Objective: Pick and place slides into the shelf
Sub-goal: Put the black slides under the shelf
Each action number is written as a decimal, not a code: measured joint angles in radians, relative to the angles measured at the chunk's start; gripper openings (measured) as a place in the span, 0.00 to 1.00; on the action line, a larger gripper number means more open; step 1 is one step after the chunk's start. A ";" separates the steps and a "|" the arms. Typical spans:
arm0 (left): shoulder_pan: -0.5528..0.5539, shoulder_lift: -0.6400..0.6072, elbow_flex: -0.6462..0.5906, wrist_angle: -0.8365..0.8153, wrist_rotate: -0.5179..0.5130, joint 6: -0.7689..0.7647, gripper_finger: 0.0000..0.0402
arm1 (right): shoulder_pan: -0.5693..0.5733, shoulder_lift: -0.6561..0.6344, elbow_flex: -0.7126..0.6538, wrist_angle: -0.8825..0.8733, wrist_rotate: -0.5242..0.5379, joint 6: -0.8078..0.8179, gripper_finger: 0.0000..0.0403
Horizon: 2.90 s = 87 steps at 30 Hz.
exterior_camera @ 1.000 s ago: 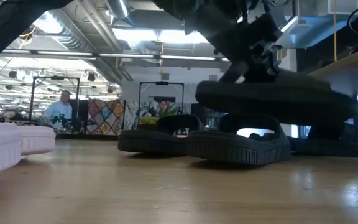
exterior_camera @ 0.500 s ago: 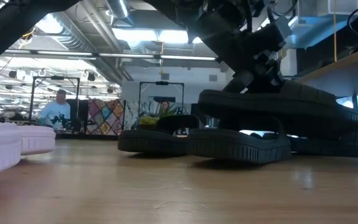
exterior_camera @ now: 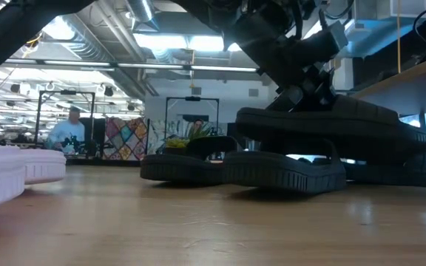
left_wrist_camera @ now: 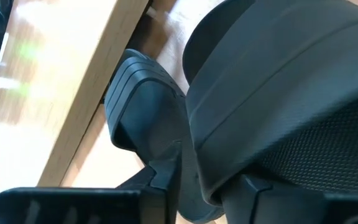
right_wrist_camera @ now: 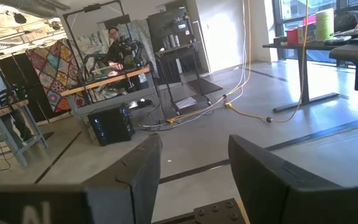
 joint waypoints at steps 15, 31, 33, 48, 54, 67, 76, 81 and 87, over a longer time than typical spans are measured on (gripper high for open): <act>0.001 -0.032 -0.002 -0.049 -0.037 -0.009 0.43 | 0.000 0.000 0.000 0.000 0.000 -0.003 0.47; 0.124 -0.218 -0.002 -0.538 0.123 -0.245 0.43 | 0.003 0.000 0.000 0.000 -0.003 0.002 0.47; 0.145 -0.259 -0.002 -0.602 0.135 -0.275 0.43 | 0.003 0.000 0.000 0.000 -0.003 0.002 0.47; 0.199 -0.314 -0.002 -0.839 0.481 -0.458 0.43 | 0.003 0.000 0.000 0.000 -0.003 0.002 0.47; 0.196 -0.314 -0.002 -0.838 0.485 -0.455 0.43 | 0.003 0.000 0.000 0.000 -0.003 0.000 0.47; 0.152 -0.314 -0.002 -0.764 0.359 -0.280 0.43 | 0.003 0.000 0.000 0.000 -0.003 -0.006 0.47; 0.071 -0.314 -0.002 -0.761 0.224 0.020 0.42 | 0.003 0.000 0.000 0.000 -0.003 -0.005 0.47; 0.033 -0.314 -0.002 -0.758 0.135 0.108 0.36 | 0.003 0.000 0.000 0.000 -0.003 -0.003 0.47; 0.017 -0.314 -0.002 -0.723 0.100 0.145 0.32 | 0.003 0.000 0.000 0.000 -0.003 -0.003 0.47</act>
